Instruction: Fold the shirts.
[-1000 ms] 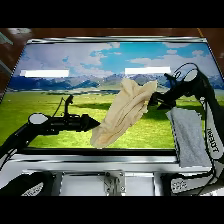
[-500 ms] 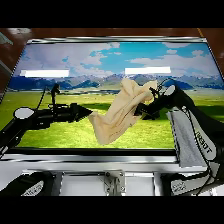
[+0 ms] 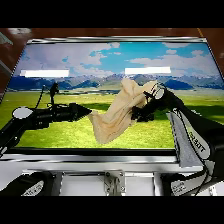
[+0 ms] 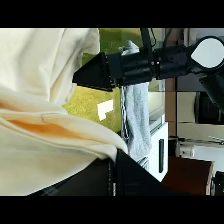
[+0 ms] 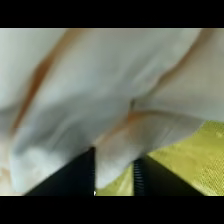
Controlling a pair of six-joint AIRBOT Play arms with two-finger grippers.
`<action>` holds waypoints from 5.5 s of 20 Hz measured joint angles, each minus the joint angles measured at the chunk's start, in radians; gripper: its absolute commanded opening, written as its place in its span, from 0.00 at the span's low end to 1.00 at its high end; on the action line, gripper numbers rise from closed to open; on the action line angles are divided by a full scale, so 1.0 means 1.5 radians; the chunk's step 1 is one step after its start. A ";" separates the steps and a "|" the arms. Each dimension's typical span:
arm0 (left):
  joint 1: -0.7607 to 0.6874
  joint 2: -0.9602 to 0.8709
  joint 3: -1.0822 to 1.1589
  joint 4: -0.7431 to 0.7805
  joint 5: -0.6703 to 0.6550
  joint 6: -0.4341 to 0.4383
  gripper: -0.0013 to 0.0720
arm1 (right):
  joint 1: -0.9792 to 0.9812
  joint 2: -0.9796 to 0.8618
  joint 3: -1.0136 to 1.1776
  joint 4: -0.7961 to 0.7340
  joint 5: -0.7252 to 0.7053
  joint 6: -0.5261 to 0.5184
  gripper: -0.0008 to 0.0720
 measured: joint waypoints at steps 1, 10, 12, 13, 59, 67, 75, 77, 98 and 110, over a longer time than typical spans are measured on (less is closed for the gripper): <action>0.000 0.000 0.000 0.000 0.000 0.000 0.07 | 0.006 0.000 0.000 -0.006 -0.017 0.010 0.12; 0.078 0.019 0.103 0.002 0.000 0.036 0.07 | -0.007 0.107 0.006 -0.080 0.044 -0.044 0.09; 0.118 0.031 0.187 0.001 0.003 0.043 0.07 | -0.026 0.188 0.027 -0.099 0.068 -0.085 0.09; 0.135 0.038 0.239 0.001 0.011 0.048 0.07 | -0.033 0.234 0.049 -0.103 0.077 -0.102 0.09; 0.016 -0.273 0.338 0.446 0.198 -0.277 0.78 | -0.045 0.077 0.095 0.022 -0.215 -0.016 0.86; 0.172 -0.289 0.408 0.476 -0.123 -0.272 0.66 | -0.188 0.174 0.127 -0.110 0.000 -0.113 0.86; 0.107 -0.261 0.207 0.430 -0.261 -0.221 0.99 | -0.342 0.208 -0.009 -0.054 0.174 -0.167 0.86; 0.052 -0.268 0.155 0.393 -0.208 -0.208 0.99 | -0.349 0.209 -0.041 -0.021 0.176 -0.179 0.86; -0.117 -0.437 0.156 0.073 -0.010 -0.078 0.07 | -0.359 0.207 -0.124 0.020 0.149 -0.193 0.94; -0.117 -0.434 0.160 0.070 -0.101 -0.014 0.07 | -0.359 0.164 -0.215 0.051 0.077 -0.191 0.94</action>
